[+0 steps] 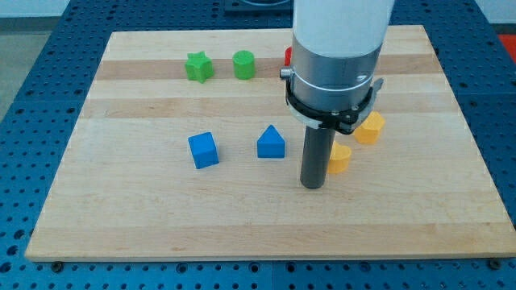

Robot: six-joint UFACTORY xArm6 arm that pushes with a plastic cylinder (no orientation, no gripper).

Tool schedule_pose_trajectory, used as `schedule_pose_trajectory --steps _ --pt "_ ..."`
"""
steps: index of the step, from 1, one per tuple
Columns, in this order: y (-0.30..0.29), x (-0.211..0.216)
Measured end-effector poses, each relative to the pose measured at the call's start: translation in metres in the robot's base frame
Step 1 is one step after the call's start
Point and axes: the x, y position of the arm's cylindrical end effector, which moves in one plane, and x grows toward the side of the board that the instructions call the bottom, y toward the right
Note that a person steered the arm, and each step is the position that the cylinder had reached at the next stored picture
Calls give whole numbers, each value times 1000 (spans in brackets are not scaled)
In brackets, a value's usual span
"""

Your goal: Push the yellow heart into the yellow hexagon

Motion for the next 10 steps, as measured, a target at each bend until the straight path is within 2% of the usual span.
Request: schedule_pose_trajectory --steps 2,6,9,10 --pt "2 -16" --pt "79 -19" --pt "86 -71" --pt "85 -53"
